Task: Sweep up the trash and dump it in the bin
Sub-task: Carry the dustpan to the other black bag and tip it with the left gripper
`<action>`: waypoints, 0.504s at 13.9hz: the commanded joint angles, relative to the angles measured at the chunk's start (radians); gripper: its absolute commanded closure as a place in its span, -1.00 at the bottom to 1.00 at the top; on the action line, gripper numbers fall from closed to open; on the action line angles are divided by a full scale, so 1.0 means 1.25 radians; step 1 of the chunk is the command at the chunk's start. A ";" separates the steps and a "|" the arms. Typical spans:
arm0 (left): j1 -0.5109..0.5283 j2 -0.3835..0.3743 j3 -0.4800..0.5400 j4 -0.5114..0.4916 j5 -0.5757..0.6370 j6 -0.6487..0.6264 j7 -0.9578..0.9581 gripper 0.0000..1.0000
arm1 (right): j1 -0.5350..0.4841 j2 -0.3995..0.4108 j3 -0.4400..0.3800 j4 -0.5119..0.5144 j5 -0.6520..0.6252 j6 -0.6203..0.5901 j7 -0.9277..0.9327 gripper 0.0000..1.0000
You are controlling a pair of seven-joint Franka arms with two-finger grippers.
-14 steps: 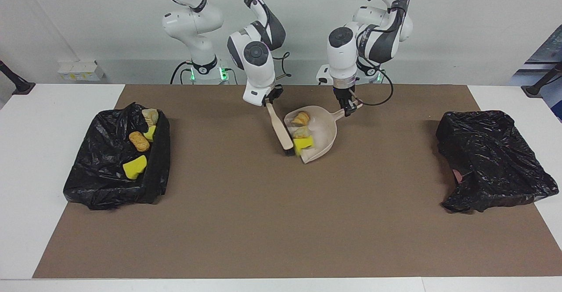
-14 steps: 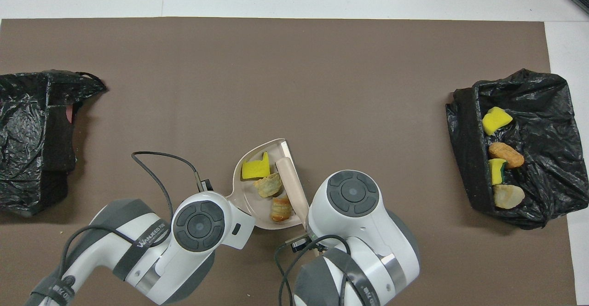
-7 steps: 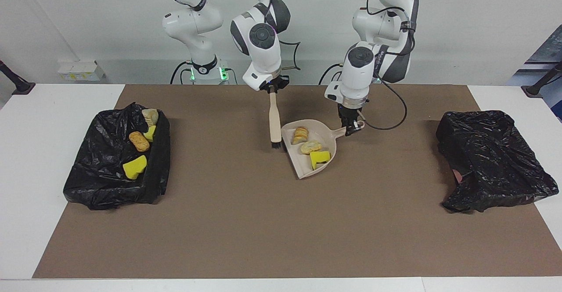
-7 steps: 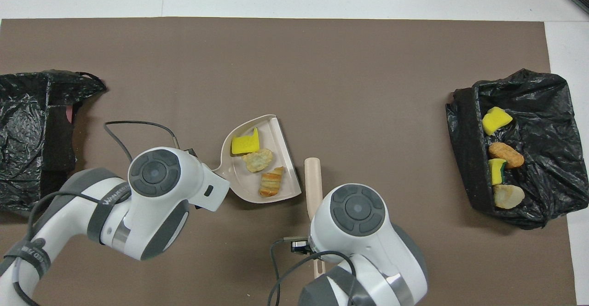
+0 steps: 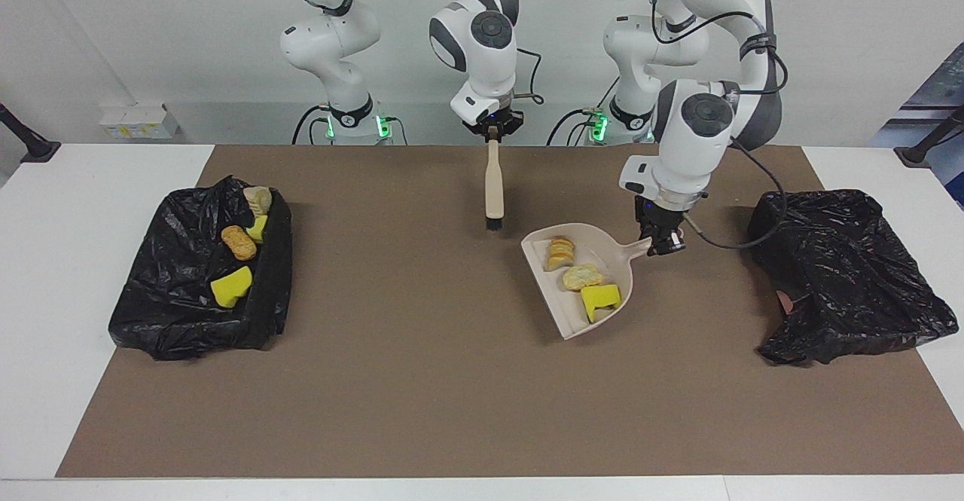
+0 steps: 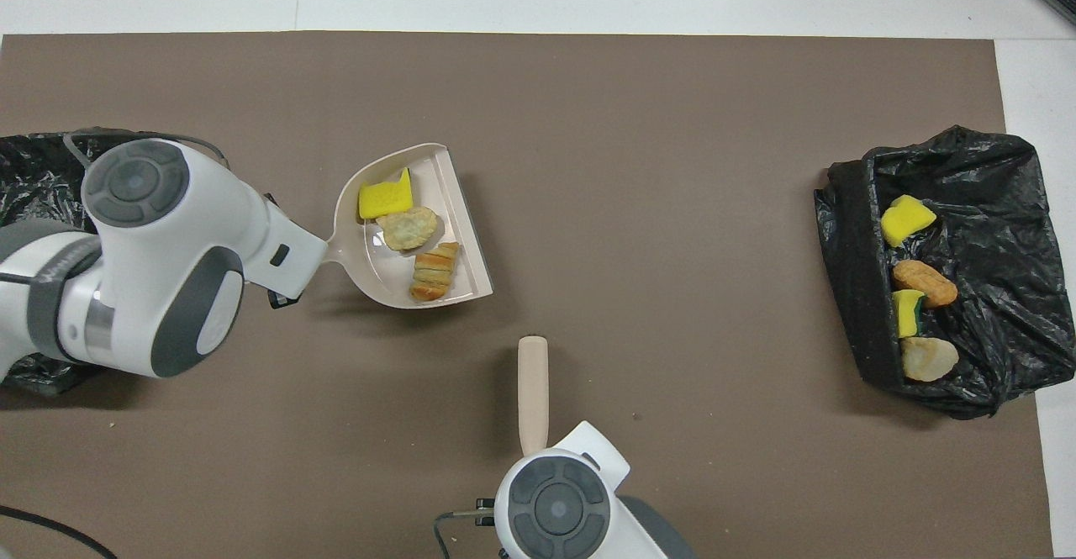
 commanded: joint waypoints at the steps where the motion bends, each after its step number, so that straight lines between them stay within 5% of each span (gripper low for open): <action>1: 0.064 0.030 -0.008 0.085 -0.021 -0.047 0.078 1.00 | 0.055 0.053 -0.003 -0.010 0.021 0.080 0.018 1.00; 5: 0.158 0.033 -0.008 0.164 -0.021 -0.107 0.215 1.00 | 0.056 0.060 -0.003 -0.020 0.021 0.087 -0.026 0.97; 7: 0.212 0.035 -0.008 0.192 -0.021 -0.122 0.287 1.00 | 0.056 0.060 -0.003 -0.025 0.021 0.088 -0.029 0.33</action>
